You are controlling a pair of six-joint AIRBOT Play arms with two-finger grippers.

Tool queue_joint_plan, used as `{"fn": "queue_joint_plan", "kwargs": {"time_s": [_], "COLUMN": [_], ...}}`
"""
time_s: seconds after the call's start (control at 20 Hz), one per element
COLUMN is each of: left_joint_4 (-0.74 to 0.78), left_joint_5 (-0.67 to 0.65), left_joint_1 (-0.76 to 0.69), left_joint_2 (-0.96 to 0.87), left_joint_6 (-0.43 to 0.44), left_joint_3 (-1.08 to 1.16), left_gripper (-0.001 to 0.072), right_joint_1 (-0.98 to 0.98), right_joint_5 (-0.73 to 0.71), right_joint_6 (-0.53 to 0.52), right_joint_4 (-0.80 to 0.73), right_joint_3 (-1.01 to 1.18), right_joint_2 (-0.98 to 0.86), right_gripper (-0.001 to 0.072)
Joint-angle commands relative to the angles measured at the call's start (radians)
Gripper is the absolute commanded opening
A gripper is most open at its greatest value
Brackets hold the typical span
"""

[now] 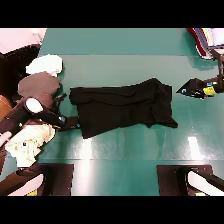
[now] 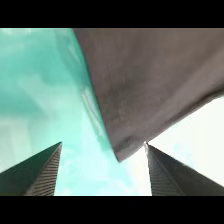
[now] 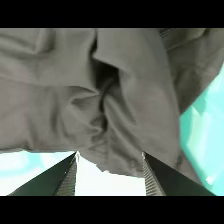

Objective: Fold the shirts.

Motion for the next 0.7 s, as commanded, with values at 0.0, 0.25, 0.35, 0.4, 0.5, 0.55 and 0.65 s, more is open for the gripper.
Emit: {"fn": "queue_joint_plan", "kwargs": {"time_s": [0.0,0.25,0.35,0.4,0.5,0.55,0.65], "left_joint_4": [-0.077,-0.077,-0.075,-0.073,-0.062,-0.048,-0.030], "left_joint_5": [0.120,0.180,0.189,0.194,0.167,0.154,0.140], "left_joint_1": [-0.080,-0.212,-0.213,-0.213,-0.189,-0.174,-0.149], "left_joint_2": [0.012,0.010,0.010,0.010,0.015,0.023,0.033], "left_joint_6": [-0.003,-0.055,-0.075,-0.075,-0.072,-0.072,-0.071], "left_joint_3": [-0.095,-0.096,-0.095,-0.086,-0.032,-0.001,0.063], "left_gripper": [0.0599,0.0597,0.0144,0.0035,0.0026,0.0026,0.0026], "right_joint_1": [0.000,-0.001,-0.018,-0.036,-0.084,-0.111,-0.163], "right_joint_5": [-0.011,-0.008,0.018,0.039,0.070,0.069,0.063], "right_joint_6": [-0.002,-0.002,-0.001,-0.001,0.002,0.013,0.018], "right_joint_4": [0.032,0.044,0.043,0.041,0.021,-0.013,-0.063], "right_joint_3": [-0.035,-0.036,-0.036,-0.039,-0.086,-0.137,-0.276], "right_joint_2": [0.036,0.036,0.036,0.036,0.052,0.077,0.127], "right_gripper": [0.0447,0.0447,0.0447,0.0447,0.0447,0.0447,0.0463]}}
